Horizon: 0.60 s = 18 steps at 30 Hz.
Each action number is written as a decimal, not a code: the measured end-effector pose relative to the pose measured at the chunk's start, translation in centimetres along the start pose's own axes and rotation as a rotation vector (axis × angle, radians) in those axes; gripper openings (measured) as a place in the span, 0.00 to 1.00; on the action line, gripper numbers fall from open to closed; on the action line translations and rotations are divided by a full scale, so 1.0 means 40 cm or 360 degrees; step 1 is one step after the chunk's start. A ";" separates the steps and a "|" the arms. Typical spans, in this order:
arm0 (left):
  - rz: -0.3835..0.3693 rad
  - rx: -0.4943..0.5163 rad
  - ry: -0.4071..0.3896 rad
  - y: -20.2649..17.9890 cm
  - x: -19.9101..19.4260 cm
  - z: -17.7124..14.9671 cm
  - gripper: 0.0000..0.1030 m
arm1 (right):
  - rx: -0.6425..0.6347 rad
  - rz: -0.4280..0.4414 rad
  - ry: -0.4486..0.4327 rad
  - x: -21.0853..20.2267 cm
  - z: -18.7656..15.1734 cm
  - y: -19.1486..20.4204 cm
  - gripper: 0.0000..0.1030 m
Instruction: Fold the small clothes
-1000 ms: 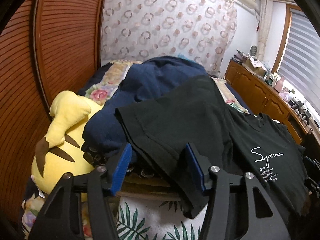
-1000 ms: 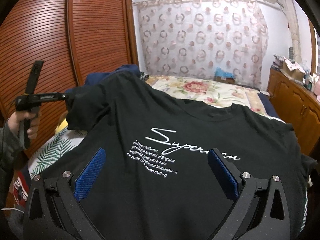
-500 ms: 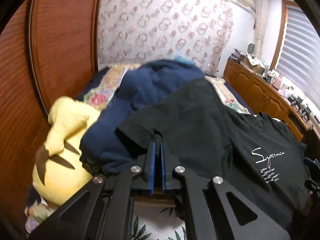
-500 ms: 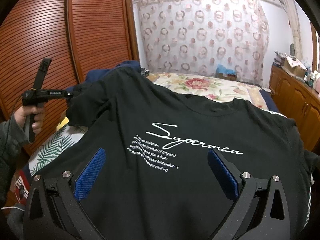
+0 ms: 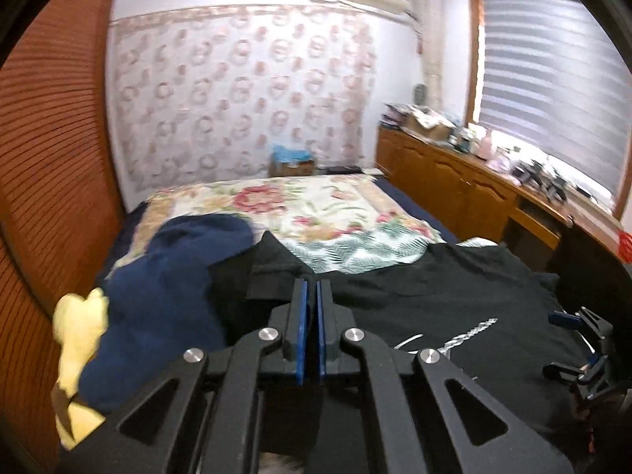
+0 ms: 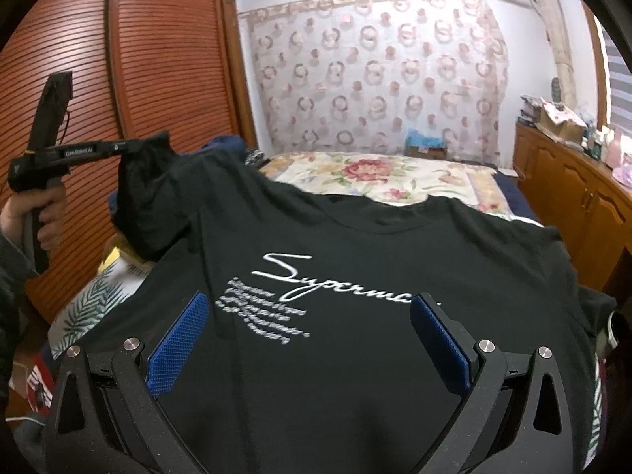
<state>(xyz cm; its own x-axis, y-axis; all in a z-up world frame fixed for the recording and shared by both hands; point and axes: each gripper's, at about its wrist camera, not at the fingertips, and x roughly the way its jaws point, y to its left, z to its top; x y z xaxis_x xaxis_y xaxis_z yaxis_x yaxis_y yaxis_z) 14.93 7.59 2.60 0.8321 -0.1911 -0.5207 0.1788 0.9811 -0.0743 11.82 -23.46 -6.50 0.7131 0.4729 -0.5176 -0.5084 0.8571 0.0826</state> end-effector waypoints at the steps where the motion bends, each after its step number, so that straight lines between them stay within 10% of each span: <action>1: -0.0033 0.0026 0.0021 -0.029 0.018 0.011 0.02 | 0.0006 -0.0010 -0.0004 -0.004 0.002 -0.006 1.00; 9: -0.0124 0.0105 0.0021 -0.079 -0.007 0.023 0.36 | 0.0041 -0.0072 -0.0014 -0.023 -0.002 -0.059 1.00; 18: 0.0021 0.0076 0.0133 -0.041 -0.014 -0.091 0.41 | 0.0018 -0.0075 -0.0001 -0.015 0.006 -0.068 1.00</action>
<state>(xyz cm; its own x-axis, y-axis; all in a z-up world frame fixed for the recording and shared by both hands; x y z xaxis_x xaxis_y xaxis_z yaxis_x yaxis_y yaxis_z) 12.24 6.22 -0.10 0.7881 -0.1731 -0.5906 0.1948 0.9805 -0.0274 12.89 -26.04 -6.22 0.7365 0.4320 -0.5205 -0.4686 0.8808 0.0680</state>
